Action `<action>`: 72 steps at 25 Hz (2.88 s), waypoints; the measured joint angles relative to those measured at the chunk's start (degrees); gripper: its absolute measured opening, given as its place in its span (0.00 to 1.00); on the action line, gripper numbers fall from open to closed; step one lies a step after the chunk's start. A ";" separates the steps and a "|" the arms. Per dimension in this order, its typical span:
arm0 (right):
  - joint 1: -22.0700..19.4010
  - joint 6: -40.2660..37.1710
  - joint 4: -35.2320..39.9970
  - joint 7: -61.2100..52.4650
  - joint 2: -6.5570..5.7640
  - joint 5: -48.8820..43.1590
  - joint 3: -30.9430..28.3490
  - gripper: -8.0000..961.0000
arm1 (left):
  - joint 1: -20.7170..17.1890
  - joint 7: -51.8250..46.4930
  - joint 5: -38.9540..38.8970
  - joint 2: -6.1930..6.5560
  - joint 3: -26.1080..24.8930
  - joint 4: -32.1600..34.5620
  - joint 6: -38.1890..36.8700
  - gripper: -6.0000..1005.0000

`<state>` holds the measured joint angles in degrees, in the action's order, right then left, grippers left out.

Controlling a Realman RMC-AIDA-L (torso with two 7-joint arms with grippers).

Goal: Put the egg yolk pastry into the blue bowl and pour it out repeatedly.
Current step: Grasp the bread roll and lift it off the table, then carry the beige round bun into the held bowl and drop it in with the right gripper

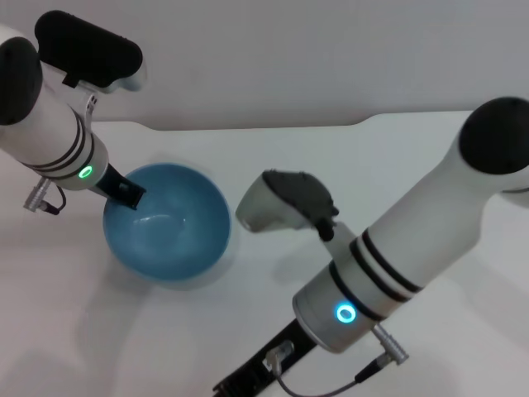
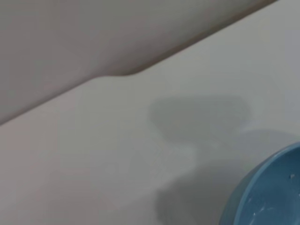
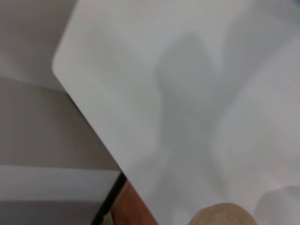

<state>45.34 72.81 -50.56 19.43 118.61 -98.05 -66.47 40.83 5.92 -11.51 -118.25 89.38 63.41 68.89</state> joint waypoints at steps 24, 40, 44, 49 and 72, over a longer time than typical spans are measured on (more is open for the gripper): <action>-9.65 16.98 -19.72 -2.33 -0.13 -19.56 -31.22 0.01 | 4.00 2.87 -5.90 0.11 1.11 -1.27 9.95 0.01; -7.40 14.56 -19.75 -0.73 -0.31 -27.65 -37.66 0.01 | 7.77 8.44 -16.03 -0.18 1.74 -0.74 12.76 0.01; -5.57 12.78 -17.09 -0.73 -0.31 -29.22 -37.53 0.01 | 7.96 8.67 -19.26 -0.17 2.79 -0.75 11.87 0.01; -4.04 10.68 -13.58 -0.14 -0.31 -29.39 -37.20 0.01 | 8.37 9.12 -21.61 -0.16 4.18 -0.80 11.21 0.01; -5.76 13.72 -13.02 1.22 -0.09 -22.19 -35.63 0.01 | 9.23 9.24 -24.45 -0.23 5.04 -1.27 7.05 0.01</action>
<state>39.57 86.53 -63.57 20.65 118.51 -120.24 -102.10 50.06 15.16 -35.97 -118.48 94.43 62.14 75.95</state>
